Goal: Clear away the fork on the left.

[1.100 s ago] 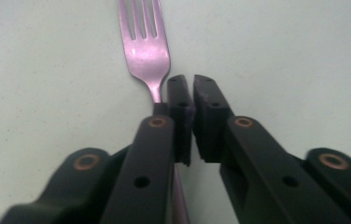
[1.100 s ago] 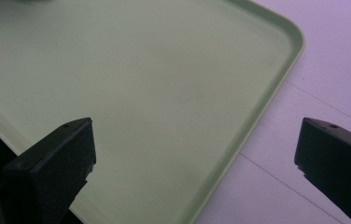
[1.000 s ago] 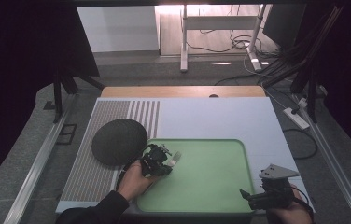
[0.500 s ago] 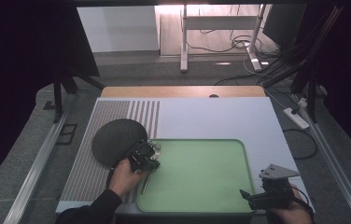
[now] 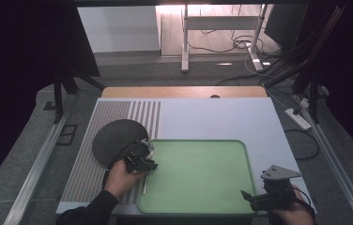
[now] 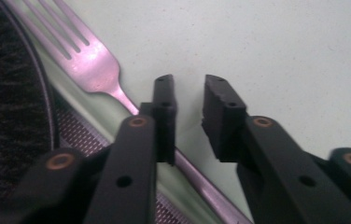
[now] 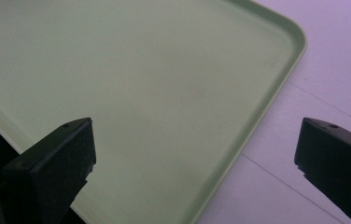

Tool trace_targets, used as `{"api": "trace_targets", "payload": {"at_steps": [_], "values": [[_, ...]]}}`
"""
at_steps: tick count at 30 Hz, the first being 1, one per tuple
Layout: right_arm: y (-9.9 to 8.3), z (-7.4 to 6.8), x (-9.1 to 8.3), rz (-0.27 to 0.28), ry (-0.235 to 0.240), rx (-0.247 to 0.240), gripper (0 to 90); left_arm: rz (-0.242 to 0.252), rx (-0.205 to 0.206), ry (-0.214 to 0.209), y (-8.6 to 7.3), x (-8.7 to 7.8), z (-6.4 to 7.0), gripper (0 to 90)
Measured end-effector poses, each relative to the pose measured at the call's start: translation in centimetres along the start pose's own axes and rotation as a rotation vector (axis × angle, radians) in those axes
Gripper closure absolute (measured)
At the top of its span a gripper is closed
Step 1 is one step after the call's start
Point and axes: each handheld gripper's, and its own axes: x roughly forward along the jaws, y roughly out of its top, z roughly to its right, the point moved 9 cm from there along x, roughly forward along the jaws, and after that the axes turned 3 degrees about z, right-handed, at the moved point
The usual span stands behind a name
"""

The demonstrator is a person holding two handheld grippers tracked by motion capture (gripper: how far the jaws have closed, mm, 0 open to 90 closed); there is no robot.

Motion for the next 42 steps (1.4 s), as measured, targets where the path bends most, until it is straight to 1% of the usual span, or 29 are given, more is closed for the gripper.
{"api": "trace_targets", "payload": {"at_steps": [2, 5, 7, 8, 12, 14, 15, 18, 20, 24, 31, 35, 42], "values": [[0.0, 0.0, 0.0, 0.000, 0.000, 0.001, 0.0, 0.002, 0.008, 0.001, 0.0, 0.0, 0.1, 67.3], [0.0, 0.0, 0.0, 0.000, 0.000, 0.001, 0.0, 0.017, 0.015, 0.001, 0.2, -0.2, 0.3, 62.1], [0.0, 0.0, 0.0, 0.000, 0.000, 0.001, 0.0, 0.029, 0.026, 0.001, 0.3, -0.4, 0.4, 57.2], [0.0, 0.0, 0.0, 0.000, 0.000, 0.002, 0.0, 0.033, 0.030, 0.000, 0.3, -0.5, 0.4, 56.1], [0.0, 0.0, 0.0, 0.000, 0.001, 0.003, 0.0, 0.064, 0.072, 0.014, 0.5, -1.0, 0.6, 47.7], [0.0, 0.0, 0.0, 0.002, 0.000, 0.003, 0.0, 0.077, 0.090, 0.031, 0.4, -1.2, 0.5, 40.8], [0.0, 0.0, 0.0, 0.002, 0.000, 0.003, 0.0, 0.081, 0.091, 0.031, 0.4, -1.3, 0.4, 37.5], [0.1, 0.0, 0.0, 0.005, 0.001, 0.005, 0.0, 0.097, 0.084, 0.030, 0.3, -1.4, 0.2, 28.1], [0.1, 0.0, 0.0, 0.004, 0.001, 0.006, 0.0, 0.106, 0.081, 0.037, 0.2, -1.6, 0.0, 22.3], [0.1, 0.0, 0.0, 0.001, 0.002, 0.007, 0.0, 0.129, 0.068, 0.019, 0.1, -2.1, -0.2, 14.7], [0.1, 0.0, 0.1, 0.001, 0.002, 0.006, 0.0, 0.148, 0.038, -0.021, -0.5, -3.1, -0.4, 8.9], [0.1, 0.1, 0.1, 0.000, 0.003, 0.003, 0.0, 0.164, 0.029, -0.013, -0.8, -3.6, -0.6, 6.7], [0.1, 0.1, 0.1, 0.003, 0.000, 0.008, 0.0, 0.172, 0.020, -0.007, -1.5, -4.1, -1.1, 2.8]]}}
